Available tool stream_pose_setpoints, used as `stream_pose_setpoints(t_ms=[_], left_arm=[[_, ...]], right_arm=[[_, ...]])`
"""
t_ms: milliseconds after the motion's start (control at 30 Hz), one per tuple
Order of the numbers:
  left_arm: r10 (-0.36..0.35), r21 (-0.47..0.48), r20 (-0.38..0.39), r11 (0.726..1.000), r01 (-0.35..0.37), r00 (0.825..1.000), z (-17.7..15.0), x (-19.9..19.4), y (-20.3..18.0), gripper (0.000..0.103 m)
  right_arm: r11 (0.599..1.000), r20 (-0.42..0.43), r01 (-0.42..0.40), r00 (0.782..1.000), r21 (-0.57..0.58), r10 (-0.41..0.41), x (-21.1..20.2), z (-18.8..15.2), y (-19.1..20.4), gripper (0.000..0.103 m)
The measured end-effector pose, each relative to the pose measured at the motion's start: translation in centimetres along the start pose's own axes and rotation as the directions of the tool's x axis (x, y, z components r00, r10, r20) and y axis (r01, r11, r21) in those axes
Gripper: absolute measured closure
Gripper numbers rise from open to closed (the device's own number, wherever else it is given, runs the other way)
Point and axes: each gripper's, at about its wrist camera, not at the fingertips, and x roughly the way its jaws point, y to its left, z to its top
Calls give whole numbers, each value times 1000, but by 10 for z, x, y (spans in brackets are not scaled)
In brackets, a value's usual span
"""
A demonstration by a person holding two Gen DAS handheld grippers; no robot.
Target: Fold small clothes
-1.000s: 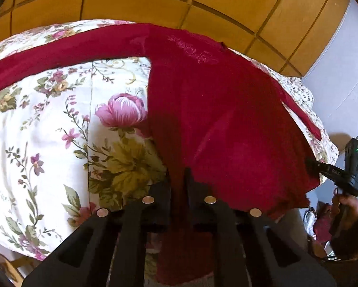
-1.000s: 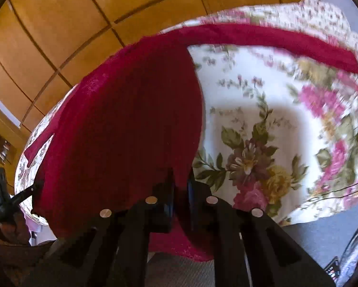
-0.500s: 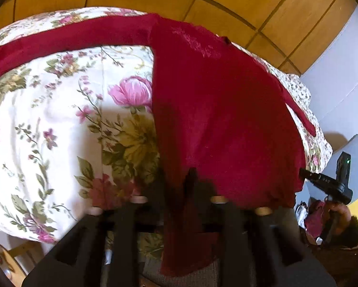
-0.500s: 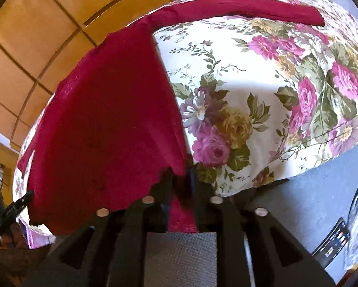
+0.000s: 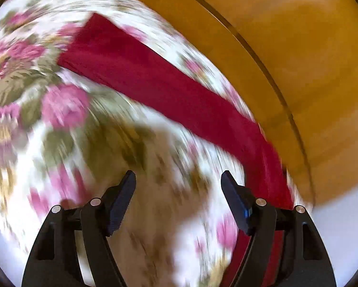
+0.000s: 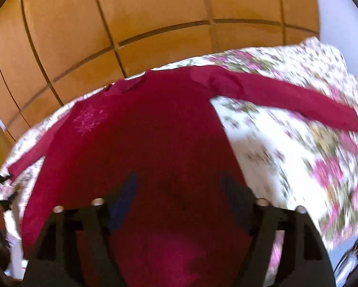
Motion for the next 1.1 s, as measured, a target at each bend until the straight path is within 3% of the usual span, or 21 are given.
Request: stream_pose_setpoints(t_ms=[167,267,333,400,467,667,867,967,1100], left_arm=[[101,-83,140,992,-90,985,43,9,13,31],[140,-169,167,979,-111,976,64,21,29,33],[172,-191,186,972,-136,967,74,27,34,51],[214,-195,168,964,-180,962,82,35,40,87],[190,-209,153,965,-156,970,92,36,49,92],[171,-138,227,980,-143,959,122,17,41,94],[278,-96,180,960,-264,944,136,34,40,94],[252,-125,204,965,-230,946,135,27,30,95],[162,-71,255,986,-149,953,132,8,-9,95]], right_arm=[[992,33,80,997,-102,-77,46,24,17,14],[988,36,113,993,-108,-109,70,32,15,12],[988,15,127,992,-82,-126,87,31,10,12],[991,-10,125,992,-42,-126,95,24,0,11],[992,3,123,992,-37,-123,96,21,-3,9],[990,4,128,992,-57,-128,99,20,0,5],[988,-4,134,991,-74,-135,101,19,3,3],[990,0,122,992,-67,-123,98,17,2,2],[990,5,125,992,-69,-125,98,16,2,2]])
